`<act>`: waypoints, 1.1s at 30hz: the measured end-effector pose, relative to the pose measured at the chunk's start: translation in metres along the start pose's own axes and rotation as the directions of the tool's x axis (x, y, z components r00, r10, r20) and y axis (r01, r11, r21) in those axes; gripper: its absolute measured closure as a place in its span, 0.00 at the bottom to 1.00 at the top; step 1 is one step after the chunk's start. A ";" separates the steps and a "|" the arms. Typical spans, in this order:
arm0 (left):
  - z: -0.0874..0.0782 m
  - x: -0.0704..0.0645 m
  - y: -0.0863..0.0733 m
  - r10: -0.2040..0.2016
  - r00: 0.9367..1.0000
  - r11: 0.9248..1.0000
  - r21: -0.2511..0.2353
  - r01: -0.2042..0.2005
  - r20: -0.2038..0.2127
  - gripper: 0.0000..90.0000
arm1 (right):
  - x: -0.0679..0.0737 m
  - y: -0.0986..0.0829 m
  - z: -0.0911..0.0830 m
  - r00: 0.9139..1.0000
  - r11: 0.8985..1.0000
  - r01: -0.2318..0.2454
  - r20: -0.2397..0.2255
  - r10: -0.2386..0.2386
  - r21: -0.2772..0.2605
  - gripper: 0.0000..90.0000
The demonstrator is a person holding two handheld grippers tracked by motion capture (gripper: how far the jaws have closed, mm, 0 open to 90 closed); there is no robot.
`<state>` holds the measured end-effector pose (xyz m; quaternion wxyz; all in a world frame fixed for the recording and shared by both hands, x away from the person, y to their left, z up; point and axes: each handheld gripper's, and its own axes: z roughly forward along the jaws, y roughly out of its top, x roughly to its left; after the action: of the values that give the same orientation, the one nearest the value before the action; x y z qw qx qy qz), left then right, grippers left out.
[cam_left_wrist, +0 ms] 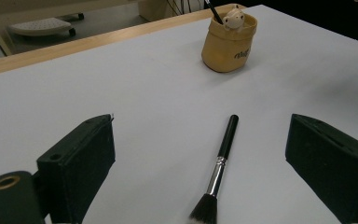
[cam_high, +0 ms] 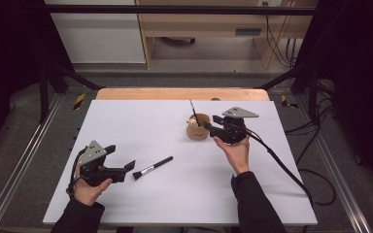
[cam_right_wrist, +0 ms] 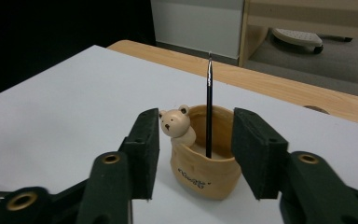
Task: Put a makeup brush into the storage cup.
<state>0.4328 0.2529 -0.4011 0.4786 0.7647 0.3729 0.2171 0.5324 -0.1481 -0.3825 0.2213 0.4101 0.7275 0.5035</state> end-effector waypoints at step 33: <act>0.005 -0.005 -0.003 0.006 1.000 1.000 0.007 -0.006 0.000 0.08 | -0.013 -0.045 -0.090 0.999 0.998 0.032 -0.007 -0.032 -0.050 0.10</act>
<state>0.4321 0.2471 -0.4056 0.4754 0.7674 0.3713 0.2172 0.4570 -0.2151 -0.3893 0.2364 0.3909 0.7221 0.5195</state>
